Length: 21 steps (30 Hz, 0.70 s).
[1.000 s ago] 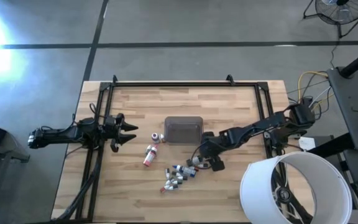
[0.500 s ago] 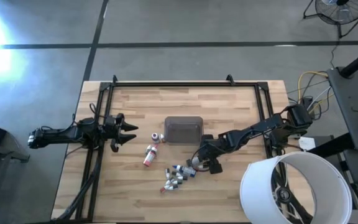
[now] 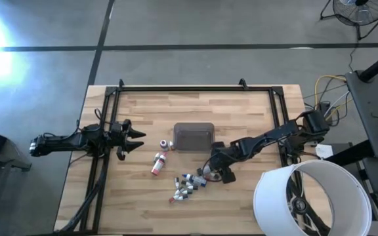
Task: Pick & Place food coloring
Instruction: Put the large black food coloring bottle in the black bin
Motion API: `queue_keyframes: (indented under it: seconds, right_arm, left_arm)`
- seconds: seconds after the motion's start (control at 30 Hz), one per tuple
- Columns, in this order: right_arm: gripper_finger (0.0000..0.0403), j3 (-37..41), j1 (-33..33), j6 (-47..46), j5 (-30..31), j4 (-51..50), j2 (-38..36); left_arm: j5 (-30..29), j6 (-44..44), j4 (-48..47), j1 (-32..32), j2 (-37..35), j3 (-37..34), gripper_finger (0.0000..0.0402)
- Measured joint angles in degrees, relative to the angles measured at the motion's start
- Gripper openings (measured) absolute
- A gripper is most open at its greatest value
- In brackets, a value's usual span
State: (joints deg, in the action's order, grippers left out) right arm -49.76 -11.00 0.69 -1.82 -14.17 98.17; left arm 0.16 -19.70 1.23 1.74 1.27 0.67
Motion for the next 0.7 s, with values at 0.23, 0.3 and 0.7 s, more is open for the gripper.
queue_keyframes:
  seconds: [0.23,0.3,0.7]
  right_arm:
    - [0.0212,0.2,0.0,0.6,3.6,0.1,1.3]
    - [0.0201,0.2,0.0,0.6,3.7,0.1,1.3]
    - [0.0108,0.3,-0.2,-1.0,3.4,-2.5,0.3]
  left_arm:
    - [0.0,0.0,0.0,0.0,0.0,0.0,0.0184]
    - [0.0,0.0,0.0,0.0,0.0,0.0,0.0184]
    - [0.0,0.0,0.0,0.0,0.0,0.0,0.0184]
